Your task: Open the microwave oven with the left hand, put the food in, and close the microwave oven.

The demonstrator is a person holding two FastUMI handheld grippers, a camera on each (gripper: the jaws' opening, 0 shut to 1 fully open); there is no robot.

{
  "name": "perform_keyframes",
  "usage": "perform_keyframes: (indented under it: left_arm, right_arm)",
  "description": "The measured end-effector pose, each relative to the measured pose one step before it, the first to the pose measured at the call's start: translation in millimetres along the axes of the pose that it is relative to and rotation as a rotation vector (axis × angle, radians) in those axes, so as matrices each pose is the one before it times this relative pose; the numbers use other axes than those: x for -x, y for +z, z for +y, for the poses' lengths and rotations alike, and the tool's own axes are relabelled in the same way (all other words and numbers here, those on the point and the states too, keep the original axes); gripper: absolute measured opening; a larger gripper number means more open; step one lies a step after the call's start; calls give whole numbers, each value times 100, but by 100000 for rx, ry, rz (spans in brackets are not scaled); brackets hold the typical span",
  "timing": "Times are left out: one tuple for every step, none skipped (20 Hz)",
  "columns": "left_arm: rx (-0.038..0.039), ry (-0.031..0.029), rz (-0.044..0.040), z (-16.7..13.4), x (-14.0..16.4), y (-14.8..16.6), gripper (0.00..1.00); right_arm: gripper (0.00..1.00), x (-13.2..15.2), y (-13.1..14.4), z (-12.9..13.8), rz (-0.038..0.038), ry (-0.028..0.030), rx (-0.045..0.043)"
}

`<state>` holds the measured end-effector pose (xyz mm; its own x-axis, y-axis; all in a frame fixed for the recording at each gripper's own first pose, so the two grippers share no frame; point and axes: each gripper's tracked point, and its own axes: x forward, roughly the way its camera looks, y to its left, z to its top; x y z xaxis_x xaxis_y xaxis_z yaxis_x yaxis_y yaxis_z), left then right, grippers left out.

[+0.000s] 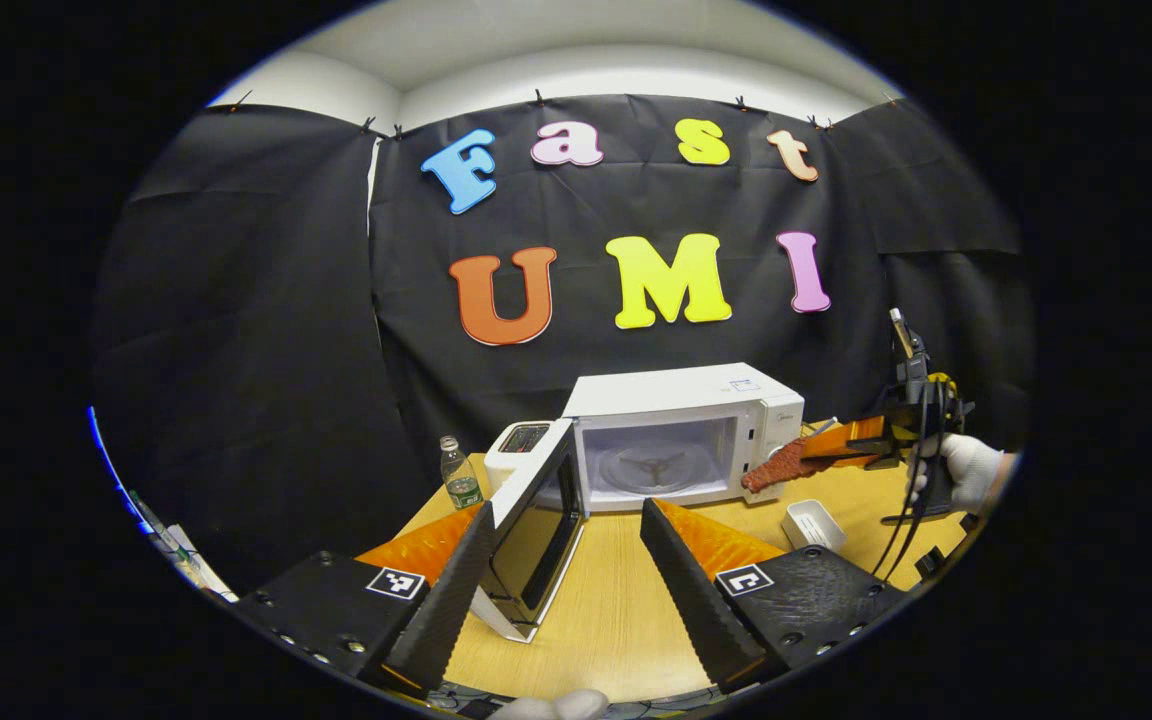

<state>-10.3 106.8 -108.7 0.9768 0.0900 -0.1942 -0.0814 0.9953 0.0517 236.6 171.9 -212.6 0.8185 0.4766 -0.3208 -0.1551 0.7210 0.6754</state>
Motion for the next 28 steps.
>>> perform_keyframes:
  left_arm:
    - [-160,-1052,577,938,128,-218,90]
    - [-491,-331,416,1016,6,-106,90]
    - [-917,114,-229,1115,178,-112,90]
    - [-627,915,-199,1256,79,-80,90]
    - [253,1131,15,1056,99,-37,95]
    - [1150,1192,210,973,-49,-72,90]
    - [1241,981,-92,662,4,-57,90]
    - [291,1517,-25,806,-2,80,90]
    - [-869,1818,-1201,718,5,249,90]
    - [-834,1721,-1265,577,30,203,85]
    - [-426,1206,-281,399,-88,82,90]
    - [-217,1355,48,457,-59,-325,90]
    - [251,389,434,65,-134,-294,90]
    - [250,632,498,138,-107,-412,90]
    - [-49,-32,314,-15,-106,-264,90]
    - [-352,113,217,-48,-167,-257,90]
    - [-593,-114,514,-138,-184,-314,90]
    - [-105,435,202,25,-150,-231,90]
    - [368,-293,91,-112,-73,-138,90]
    - [208,153,691,-126,-147,-181,90]
    - [-242,380,91,103,-165,19,90]
    - [-205,295,39,-39,-303,-55,90]
    - [184,253,-126,40,-114,65,90]
    - [282,-183,-243,110,102,59,90]
    - [49,554,231,74,-54,1,90]
    - [283,-350,-344,-107,49,25,90]
    - [223,619,-42,35,-72,45,90]
    - [-318,-31,-54,-150,114,63,95]
  right_arm:
    - [14,-2062,-331,1082,-4083,601,-4390]
    - [13,-1887,-543,1011,-4081,1435,-4439]
    - [13,-2188,-871,764,-2590,498,-2360]
    - [13,-2023,-575,183,-3568,-1387,-1888]
    - [13,-2110,-462,155,-3101,-1414,-2632]
    - [13,-1918,-599,454,-2880,99,-3179]
    - [13,-1814,-149,424,-3867,340,-3909]
    - [13,-1579,-462,232,-1674,445,-2225]
    - [13,-1873,-192,-106,-2894,-424,-2339]
    - [12,-1613,-192,-170,-1709,-1291,-1517]
    - [13,-1507,-332,-338,-989,-1513,-76]
    - [13,-1425,-298,-366,-1306,-1740,762]
    - [13,-977,-317,-457,-524,-2192,2665]
    - [13,-875,-285,-573,-1777,-2553,3756]
    - [13,-616,-150,-549,-2086,-2502,3920]
    - [13,-632,-234,-528,-1872,-2091,3316]
    - [2,-610,-377,-509,-50,-1288,1131]
    - [13,-426,-699,-406,1500,-291,1316]
    - [13,-350,60,59,-1690,1616,1008]
    - [13,-247,-57,-118,-487,-274,3252]
    - [14,-134,119,-336,-854,-1697,6629]
    - [16,-141,0,-746,-1327,-3387,7363]
    - [15,-230,-143,-175,-20,-450,4682]
    - [27,5,115,-12,989,-457,4033]
    - [32,-41,292,-66,-72,-383,3255]
    - [24,-19,161,-639,-851,-2180,3842]
    - [39,230,415,-792,-1525,-2366,4569]
    - [64,243,406,-393,-2982,318,3449]
